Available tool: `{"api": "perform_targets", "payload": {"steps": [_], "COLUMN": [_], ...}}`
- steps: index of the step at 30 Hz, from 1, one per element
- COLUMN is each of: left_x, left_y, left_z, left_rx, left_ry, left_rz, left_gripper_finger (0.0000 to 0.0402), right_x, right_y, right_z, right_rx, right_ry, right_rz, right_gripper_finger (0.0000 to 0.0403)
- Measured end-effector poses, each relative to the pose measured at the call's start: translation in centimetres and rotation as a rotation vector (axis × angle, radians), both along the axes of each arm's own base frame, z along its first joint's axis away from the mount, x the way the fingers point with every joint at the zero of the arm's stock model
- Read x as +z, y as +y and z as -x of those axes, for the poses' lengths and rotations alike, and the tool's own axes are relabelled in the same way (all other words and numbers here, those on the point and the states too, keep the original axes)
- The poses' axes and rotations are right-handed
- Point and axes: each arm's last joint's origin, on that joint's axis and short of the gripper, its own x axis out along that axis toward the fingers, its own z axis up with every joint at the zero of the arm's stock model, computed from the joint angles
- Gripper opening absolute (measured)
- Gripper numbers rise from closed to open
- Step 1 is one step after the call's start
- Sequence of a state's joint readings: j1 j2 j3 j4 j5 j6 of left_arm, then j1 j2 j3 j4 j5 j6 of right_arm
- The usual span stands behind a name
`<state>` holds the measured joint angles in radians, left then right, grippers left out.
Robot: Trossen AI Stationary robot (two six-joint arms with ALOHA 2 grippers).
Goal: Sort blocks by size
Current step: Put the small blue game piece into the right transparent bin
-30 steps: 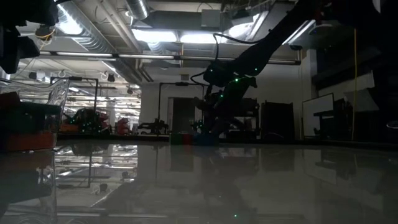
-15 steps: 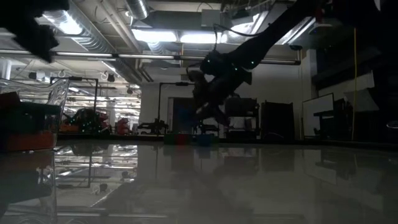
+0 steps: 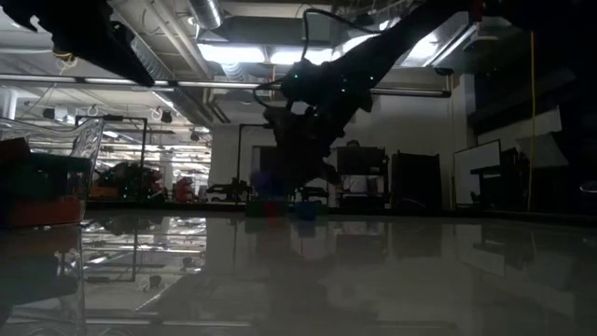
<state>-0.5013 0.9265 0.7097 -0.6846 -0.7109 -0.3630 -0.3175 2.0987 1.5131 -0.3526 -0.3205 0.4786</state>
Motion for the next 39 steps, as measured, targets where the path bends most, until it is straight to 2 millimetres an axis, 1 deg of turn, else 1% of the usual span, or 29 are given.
{"api": "perform_targets", "payload": {"steps": [4,9,13,18,20,22,29,33,35,38,39], "left_x": [-1.0,-1.9,-2.5,-2.7,-2.6,-2.6,-2.6,-2.6,-2.6,-2.6,-2.6], "left_y": [-0.4,-0.8,-1.0,-1.0,-1.0,-1.0,-1.0,-1.0,-1.0,-1.0,-1.0], "left_z": [-0.7,-1.5,-1.8,-1.9,-1.9,-1.9,-1.9,-1.9,-1.9,-1.9,-1.9], "left_rx": [0.002,0.003,0.004,0.004,0.004,0.004,0.004,0.004,0.003,0.002,0.002], "left_ry": [0.057,0.11,0.139,0.147,0.147,0.146,0.146,0.145,0.144,0.143,0.142], "left_rz": [-0.03,-0.059,-0.074,-0.078,-0.078,-0.077,-0.077,-0.076,-0.074,-0.072,-0.071], "left_gripper_finger": [0.0159,0.0159,0.0159,0.0159,0.0159,0.0159,0.0159,0.0159,0.0159,0.0159,0.0159], "right_x": [-0.5,-0.6,-0.6,-0.7,-0.7,-0.7,-1.2,-2.3,-2.2,-2.2,-2.1], "right_y": [1.3,2.5,3.0,3.0,2.9,2.9,3.0,3.0,3.0,3.2,3.2], "right_z": [0.3,0.1,0.0,0.0,0.0,0.0,0.3,0.3,0.3,0.3,0.2], "right_rx": [0.033,0.063,0.093,0.089,0.088,0.088,0.092,0.121,0.13,0.156,0.169], "right_ry": [0.102,0.13,0.128,0.131,0.131,0.132,0.185,0.21,0.203,0.188,0.178], "right_rz": [0.129,0.187,0.2,0.208,0.208,0.208,0.199,0.189,0.18,0.139,0.121], "right_gripper_finger": [0.0101,0.0107,0.0134,0.0181,0.0193,0.0195,0.017,0.0153,0.0135,0.0091,0.0089]}}
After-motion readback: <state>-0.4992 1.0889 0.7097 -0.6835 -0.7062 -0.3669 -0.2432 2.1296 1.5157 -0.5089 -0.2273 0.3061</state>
